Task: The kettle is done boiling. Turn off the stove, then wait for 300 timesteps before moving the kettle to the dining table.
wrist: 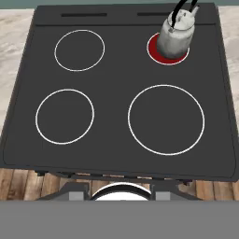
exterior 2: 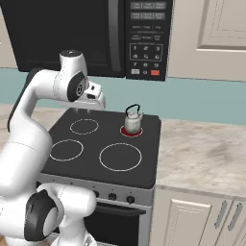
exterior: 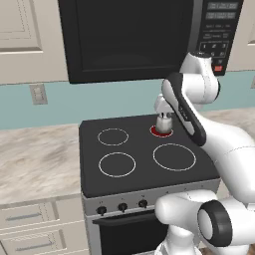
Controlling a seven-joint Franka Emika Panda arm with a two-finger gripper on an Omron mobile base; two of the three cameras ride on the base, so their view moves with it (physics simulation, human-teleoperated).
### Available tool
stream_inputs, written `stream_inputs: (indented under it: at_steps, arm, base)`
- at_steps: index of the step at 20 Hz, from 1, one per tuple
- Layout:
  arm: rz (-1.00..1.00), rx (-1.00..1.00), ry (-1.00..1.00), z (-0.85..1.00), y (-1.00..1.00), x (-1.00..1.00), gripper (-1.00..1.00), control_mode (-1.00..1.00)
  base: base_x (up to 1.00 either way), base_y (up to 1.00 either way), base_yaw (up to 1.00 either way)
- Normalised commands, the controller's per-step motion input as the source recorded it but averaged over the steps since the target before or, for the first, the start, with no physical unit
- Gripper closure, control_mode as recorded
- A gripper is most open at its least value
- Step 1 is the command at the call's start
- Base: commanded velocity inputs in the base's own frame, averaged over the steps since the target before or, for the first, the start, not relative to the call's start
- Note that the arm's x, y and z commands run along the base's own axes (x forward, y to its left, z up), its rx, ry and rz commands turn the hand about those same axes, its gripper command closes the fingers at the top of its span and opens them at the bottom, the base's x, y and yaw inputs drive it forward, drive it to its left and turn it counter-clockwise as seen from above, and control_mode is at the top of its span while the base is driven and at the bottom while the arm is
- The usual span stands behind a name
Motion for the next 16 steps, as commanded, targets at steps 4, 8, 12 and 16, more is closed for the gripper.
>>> stream_inputs:
  at_steps: [4,8,12,16]
  arm:
    - [0.0,0.0,0.02,0.0,0.0,0.05,-1.0,-1.0]
    - [0.0,0.02,0.0,0.0,-0.15,0.0,-1.0,-1.0]
    - [0.0,0.0,0.0,0.0,0.0,0.0,-1.0,1.0]
    - [0.0,0.0,0.0,0.0,0.0,0.0,-1.0,1.0]
  base:
    - [0.0,0.0,0.0]
    - [0.0,0.0,0.0]
    - [0.0,-0.37,0.0]
    - [0.0,-0.45,0.0]
